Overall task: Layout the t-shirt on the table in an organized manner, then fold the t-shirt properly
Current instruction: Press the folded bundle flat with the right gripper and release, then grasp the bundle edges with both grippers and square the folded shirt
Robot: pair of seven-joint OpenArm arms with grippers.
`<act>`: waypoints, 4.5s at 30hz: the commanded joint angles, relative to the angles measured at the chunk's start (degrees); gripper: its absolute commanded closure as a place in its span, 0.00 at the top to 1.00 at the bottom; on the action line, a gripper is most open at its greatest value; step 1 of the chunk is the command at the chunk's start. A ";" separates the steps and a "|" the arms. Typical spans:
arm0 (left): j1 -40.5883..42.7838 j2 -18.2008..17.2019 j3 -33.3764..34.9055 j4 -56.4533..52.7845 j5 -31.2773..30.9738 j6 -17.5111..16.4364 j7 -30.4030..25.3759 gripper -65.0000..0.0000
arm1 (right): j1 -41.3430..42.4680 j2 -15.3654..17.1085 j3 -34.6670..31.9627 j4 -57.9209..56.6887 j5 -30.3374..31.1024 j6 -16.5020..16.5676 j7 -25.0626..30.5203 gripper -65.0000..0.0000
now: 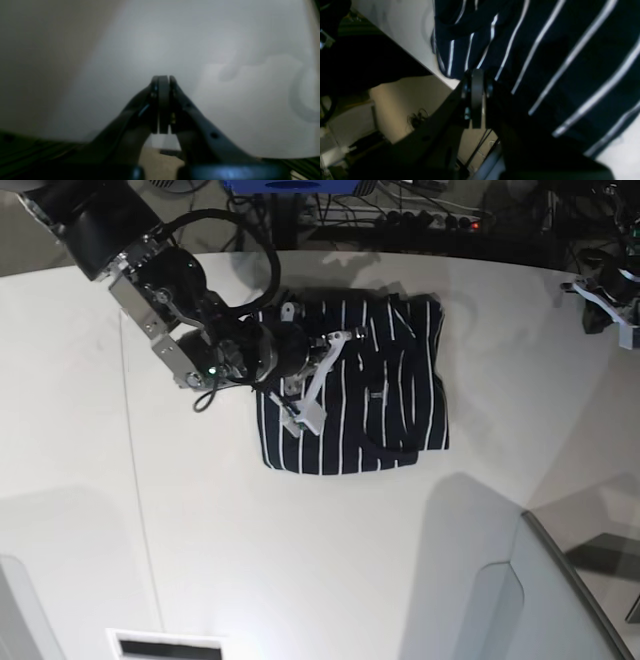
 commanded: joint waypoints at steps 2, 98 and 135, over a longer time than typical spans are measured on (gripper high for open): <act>0.10 -1.20 0.35 0.75 -0.76 -0.28 -1.13 0.00 | 1.36 -1.49 0.10 -2.31 -1.04 0.29 1.22 0.00; -30.76 7.33 35.69 -20.00 2.32 6.80 6.95 0.00 | 15.34 2.29 3.70 -33.34 -27.15 12.33 8.08 0.00; -50.45 11.99 49.32 -26.24 1.70 13.83 -3.60 0.00 | 0.57 11.96 17.86 11.85 -27.15 -1.74 -13.64 0.00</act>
